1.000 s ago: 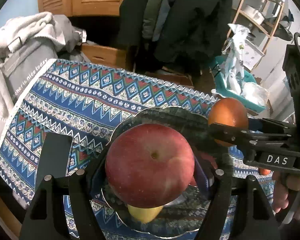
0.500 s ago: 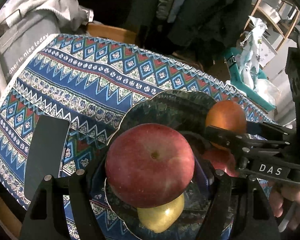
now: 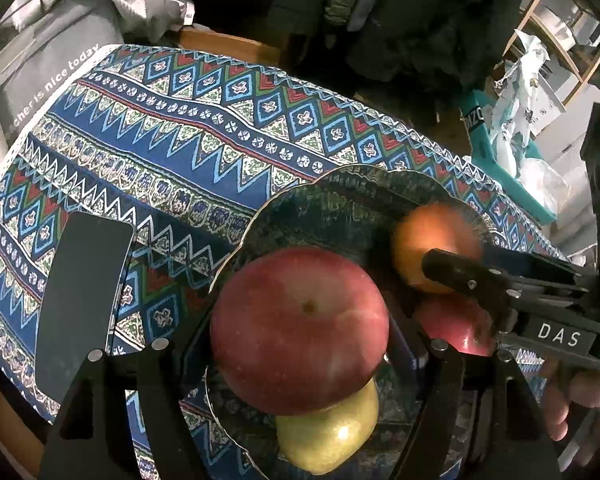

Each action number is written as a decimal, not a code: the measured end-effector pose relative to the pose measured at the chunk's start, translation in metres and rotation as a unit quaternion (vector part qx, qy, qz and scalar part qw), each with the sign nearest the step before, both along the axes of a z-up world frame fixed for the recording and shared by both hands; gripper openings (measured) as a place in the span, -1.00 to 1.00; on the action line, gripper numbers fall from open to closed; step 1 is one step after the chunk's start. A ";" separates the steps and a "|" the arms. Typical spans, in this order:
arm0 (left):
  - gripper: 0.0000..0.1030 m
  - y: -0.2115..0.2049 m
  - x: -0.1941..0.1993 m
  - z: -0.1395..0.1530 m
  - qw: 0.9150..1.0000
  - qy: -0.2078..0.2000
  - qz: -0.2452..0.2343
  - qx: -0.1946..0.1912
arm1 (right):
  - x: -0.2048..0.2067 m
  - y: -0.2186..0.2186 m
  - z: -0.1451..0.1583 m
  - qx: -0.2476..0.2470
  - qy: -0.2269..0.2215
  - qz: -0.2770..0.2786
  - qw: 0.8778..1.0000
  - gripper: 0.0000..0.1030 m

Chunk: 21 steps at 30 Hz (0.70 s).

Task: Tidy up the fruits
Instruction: 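Lower the apple and grapefruit into the glass bowl and open both tools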

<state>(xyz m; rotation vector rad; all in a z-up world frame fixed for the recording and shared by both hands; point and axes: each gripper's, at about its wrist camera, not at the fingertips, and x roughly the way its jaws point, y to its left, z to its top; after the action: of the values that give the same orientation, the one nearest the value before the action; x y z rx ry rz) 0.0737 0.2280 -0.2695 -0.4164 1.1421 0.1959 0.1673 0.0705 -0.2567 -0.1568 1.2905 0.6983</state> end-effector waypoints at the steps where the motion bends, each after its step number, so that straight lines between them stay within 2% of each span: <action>1: 0.49 0.000 0.000 0.000 1.000 0.003 0.001 -0.001 | 0.000 0.000 0.000 0.001 0.001 0.001 1.000 0.37; 4: 0.49 0.000 -0.002 0.002 1.000 0.005 0.005 0.006 | -0.003 -0.002 0.004 0.012 0.000 0.005 1.000 0.38; 7: 0.49 0.002 -0.004 0.005 1.000 0.002 0.013 0.018 | -0.006 -0.002 0.010 0.001 -0.014 0.011 1.000 0.38; 9: 0.49 0.002 -0.006 0.013 1.000 -0.015 0.007 0.008 | -0.007 -0.004 0.011 0.000 -0.018 0.011 1.000 0.38; 16: 0.49 -0.020 -0.006 0.036 0.998 -0.036 -0.026 0.037 | -0.010 -0.013 0.021 -0.001 -0.033 0.004 0.999 0.38; 21: 0.49 -0.036 -0.008 0.052 0.996 -0.052 -0.046 0.057 | -0.014 -0.024 0.038 -0.006 -0.056 -0.001 0.998 0.38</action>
<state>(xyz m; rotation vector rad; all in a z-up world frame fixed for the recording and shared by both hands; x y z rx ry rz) 0.0655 0.1916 -0.2172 -0.2700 1.0399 0.1566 0.1535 0.0467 -0.2188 -0.2015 1.1885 0.6707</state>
